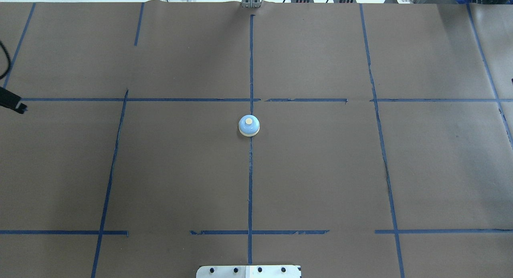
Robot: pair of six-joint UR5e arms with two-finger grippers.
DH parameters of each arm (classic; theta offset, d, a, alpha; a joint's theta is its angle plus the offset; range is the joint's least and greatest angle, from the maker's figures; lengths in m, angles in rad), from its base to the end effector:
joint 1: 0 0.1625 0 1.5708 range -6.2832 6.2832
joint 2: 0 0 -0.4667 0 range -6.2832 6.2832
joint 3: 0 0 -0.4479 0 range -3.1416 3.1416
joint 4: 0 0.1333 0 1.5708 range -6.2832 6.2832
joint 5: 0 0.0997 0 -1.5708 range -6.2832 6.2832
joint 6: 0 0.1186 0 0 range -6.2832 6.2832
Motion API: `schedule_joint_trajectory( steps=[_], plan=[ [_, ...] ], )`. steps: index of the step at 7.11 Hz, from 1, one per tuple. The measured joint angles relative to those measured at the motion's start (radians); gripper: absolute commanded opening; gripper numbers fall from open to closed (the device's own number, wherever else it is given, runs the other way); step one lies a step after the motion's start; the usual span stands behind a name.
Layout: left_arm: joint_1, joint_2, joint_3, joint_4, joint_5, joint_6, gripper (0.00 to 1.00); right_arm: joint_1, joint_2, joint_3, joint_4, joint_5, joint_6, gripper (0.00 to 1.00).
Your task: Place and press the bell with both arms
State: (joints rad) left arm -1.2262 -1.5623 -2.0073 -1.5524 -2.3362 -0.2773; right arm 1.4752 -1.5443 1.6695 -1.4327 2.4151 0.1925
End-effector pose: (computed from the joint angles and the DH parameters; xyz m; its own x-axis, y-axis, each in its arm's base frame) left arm 0.1306 -0.5152 0.4820 0.6480 0.2477 -0.7203 -0.1378 0.9682 0.2091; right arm -0.0103 -0.5752 0.6232 0.6484 -0.0684 0.7582 -0.0325 0.9926 0.1174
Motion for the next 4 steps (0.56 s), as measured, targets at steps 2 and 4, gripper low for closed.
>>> schedule_joint_trajectory(
  steps=[2,4],
  plan=[
    [-0.133,0.124,-0.007,0.008,-0.065,0.191,1.00,0.103,-0.066,-0.039,-0.007,0.029,-0.199,1.00],
    [-0.215,0.232,-0.001,0.015,-0.073,0.284,1.00,0.129,-0.107,-0.046,-0.018,0.028,-0.290,1.00]
  ],
)
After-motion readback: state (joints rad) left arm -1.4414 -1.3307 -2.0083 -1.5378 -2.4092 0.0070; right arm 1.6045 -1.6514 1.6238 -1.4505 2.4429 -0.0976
